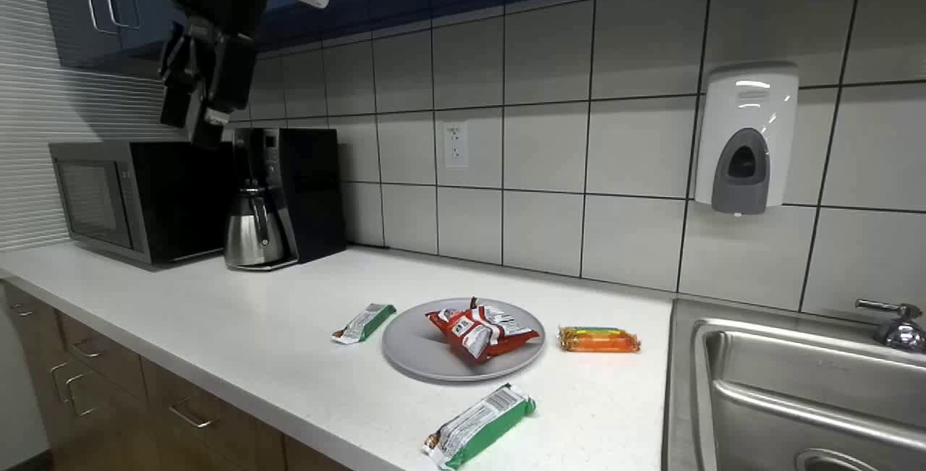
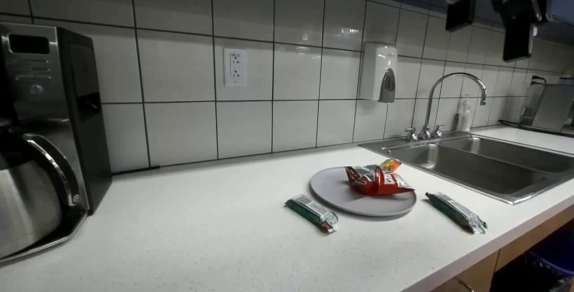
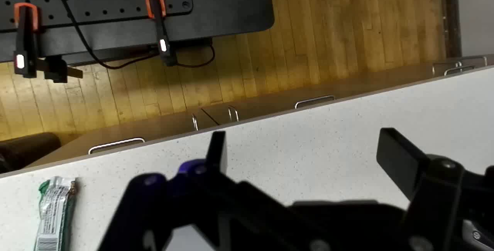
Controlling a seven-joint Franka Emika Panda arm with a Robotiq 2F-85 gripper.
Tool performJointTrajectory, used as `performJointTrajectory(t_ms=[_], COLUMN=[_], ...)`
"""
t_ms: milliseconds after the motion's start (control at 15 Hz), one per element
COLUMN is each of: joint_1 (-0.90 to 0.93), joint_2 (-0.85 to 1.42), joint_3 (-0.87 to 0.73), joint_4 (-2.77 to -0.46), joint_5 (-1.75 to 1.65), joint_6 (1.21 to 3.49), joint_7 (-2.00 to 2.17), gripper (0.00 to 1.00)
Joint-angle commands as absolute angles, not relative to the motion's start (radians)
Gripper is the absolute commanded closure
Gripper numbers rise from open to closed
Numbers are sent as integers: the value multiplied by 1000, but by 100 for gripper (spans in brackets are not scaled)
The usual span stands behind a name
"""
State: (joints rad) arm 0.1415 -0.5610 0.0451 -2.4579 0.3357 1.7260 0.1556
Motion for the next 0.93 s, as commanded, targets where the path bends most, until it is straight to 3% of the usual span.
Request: performJointTrajectory(t_ms=[0, 867], joint_1=[117, 95], joint_2=[-560, -574], joint_3=[65, 119], joint_4=[-2456, -2526], joint_5=[345, 295], joint_6=[1721, 1931], joint_7=[146, 199], gripper=[0, 0])
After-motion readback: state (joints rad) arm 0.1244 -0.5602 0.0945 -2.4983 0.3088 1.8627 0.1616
